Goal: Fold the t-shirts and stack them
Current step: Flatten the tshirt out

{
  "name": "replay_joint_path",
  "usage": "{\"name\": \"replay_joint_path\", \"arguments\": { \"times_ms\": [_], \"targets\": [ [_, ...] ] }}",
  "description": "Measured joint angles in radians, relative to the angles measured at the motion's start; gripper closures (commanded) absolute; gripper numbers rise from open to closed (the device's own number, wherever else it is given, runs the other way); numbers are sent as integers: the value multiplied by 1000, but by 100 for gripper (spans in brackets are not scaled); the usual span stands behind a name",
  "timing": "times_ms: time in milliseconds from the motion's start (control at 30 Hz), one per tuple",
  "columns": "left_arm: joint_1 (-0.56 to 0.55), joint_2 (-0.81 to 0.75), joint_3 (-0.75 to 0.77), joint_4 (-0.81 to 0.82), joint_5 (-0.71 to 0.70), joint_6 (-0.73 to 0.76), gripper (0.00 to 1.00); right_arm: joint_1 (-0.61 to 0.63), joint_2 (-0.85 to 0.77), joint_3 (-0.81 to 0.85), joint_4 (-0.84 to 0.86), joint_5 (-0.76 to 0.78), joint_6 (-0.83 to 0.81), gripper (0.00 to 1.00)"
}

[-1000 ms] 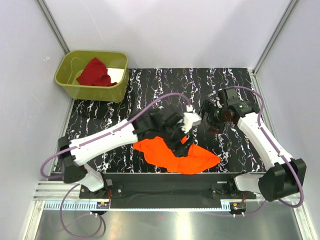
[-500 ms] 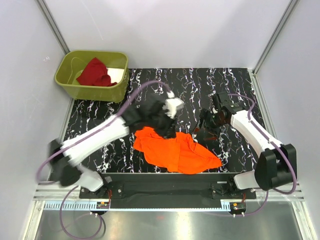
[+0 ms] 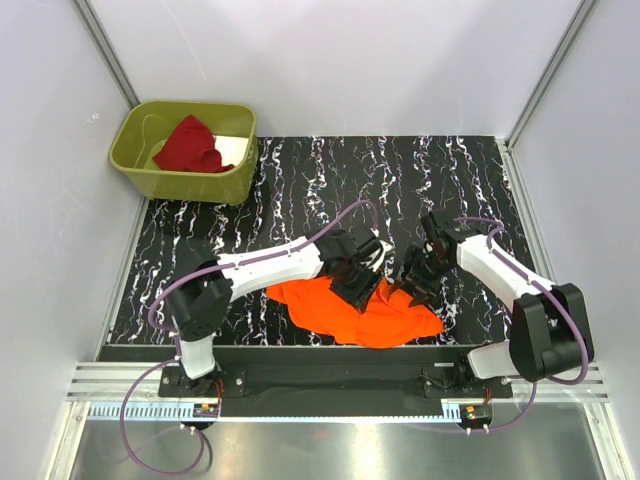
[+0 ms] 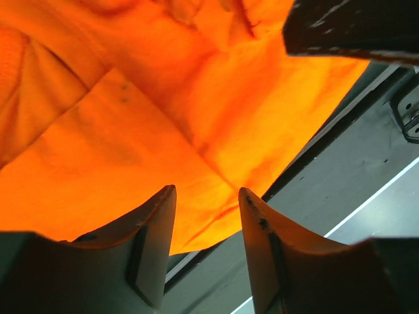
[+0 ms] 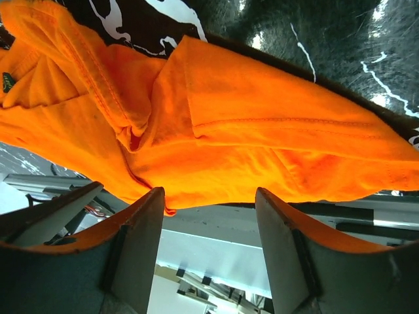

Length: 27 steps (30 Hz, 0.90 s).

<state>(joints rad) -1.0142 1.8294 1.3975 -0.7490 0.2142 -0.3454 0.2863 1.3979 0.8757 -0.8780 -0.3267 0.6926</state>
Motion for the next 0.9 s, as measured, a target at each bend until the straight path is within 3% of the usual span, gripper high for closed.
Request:
{"name": "replay_joint_path", "arguments": {
  "times_ms": [167,433,633,900],
  "targets": [
    [-13,4,1,6,-41,-49,38,3,-13,-28,29,-3,13,32],
    [-14,108,49,3,-80,-101,34,8,4,-58,64,23,39,39],
    [-13,143,63,-5,-96,-110,43,9,54,-57,98,27,47,41],
    [-13,143,68,-18,-119,-120,66,10,139,-48,130,27,37,43]
  ]
}}
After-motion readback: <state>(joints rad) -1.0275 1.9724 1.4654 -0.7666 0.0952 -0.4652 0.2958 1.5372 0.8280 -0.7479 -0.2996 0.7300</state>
